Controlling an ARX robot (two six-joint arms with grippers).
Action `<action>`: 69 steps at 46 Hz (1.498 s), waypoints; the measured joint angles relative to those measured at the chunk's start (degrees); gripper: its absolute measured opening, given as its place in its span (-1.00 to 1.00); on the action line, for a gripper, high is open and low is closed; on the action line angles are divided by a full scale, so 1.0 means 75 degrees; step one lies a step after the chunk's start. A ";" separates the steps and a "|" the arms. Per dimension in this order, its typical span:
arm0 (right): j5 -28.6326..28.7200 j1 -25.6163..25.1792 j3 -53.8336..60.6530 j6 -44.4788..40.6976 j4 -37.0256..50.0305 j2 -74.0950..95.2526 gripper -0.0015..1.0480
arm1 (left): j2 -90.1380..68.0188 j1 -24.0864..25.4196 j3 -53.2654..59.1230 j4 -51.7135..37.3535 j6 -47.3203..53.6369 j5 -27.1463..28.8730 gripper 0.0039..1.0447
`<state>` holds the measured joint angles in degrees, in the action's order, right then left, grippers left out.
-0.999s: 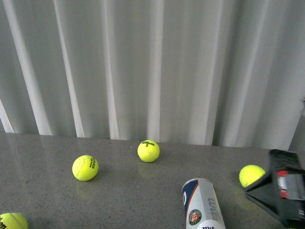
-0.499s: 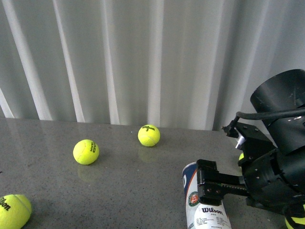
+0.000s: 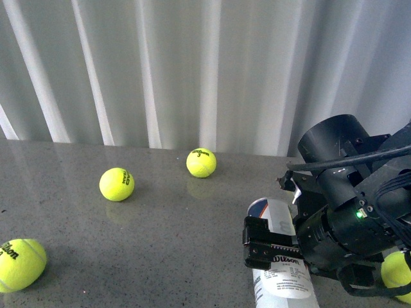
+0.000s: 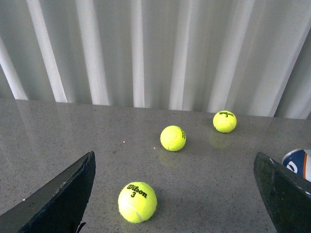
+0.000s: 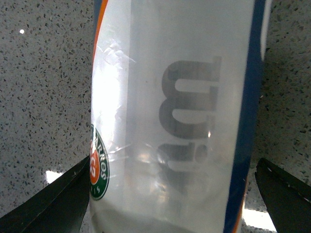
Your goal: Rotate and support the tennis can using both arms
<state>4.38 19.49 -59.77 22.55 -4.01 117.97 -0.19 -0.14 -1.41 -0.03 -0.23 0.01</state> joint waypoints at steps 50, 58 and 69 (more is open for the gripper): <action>0.0679 0.0382 0.0498 -1.0663 0.0653 -0.0501 -0.58 | 0.0000 0.0000 0.0000 0.0000 0.0000 0.0000 0.88; 0.0627 0.0137 0.0382 -1.3697 0.0883 -0.0458 -0.59 | 0.0000 0.0000 0.0000 0.0000 -0.0003 0.0000 0.88; 0.1017 0.0198 0.0122 -1.3913 0.0933 -0.0082 -0.59 | 0.0000 0.0000 0.0000 0.0000 0.0000 0.0000 0.88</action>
<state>12.01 20.97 -58.85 -81.80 2.98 117.36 -0.19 -0.14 -1.41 -0.03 -0.23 0.01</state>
